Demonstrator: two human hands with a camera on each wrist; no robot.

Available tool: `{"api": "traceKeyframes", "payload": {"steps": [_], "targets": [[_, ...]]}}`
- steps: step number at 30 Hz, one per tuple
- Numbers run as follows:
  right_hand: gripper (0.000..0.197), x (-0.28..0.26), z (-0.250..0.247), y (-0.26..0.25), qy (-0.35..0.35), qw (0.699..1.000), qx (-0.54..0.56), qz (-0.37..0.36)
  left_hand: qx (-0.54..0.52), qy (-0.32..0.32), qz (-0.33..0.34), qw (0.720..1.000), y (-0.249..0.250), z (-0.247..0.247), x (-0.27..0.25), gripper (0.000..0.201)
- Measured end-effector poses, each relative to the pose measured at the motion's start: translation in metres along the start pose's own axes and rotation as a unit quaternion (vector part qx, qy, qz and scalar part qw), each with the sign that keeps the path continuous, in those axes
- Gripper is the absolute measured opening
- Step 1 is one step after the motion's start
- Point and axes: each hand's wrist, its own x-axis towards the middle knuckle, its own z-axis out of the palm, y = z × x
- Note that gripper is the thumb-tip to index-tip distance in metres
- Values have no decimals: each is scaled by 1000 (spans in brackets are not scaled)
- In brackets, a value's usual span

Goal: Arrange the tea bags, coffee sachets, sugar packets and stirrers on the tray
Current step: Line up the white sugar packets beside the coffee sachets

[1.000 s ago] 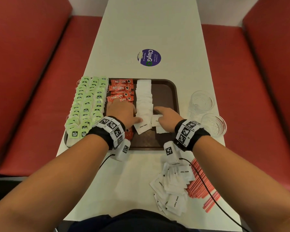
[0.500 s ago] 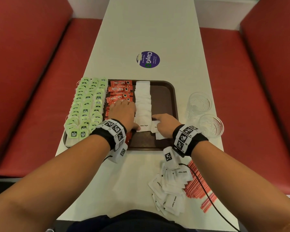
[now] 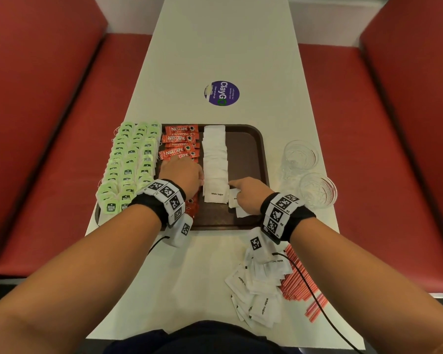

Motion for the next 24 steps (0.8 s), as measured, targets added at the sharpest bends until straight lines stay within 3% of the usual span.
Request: {"api": "traceKeyframes", "payload": {"steps": [9, 16, 20, 24], "targets": [[57, 2, -4, 0, 6, 1000, -9, -5, 12, -22, -58, 998, 2, 5, 7, 20], [58, 5, -3, -1, 0, 1000, -28, -13, 32, -12, -20, 999, 10, 3, -1, 22], [49, 5, -5, 6, 62, 998, -2, -25, -20, 54, 2, 998, 9, 0, -12, 25], [34, 5, -10, 15, 157, 982, 86, -56, -116, 52, 89, 988, 16, 4, -29, 20]]}}
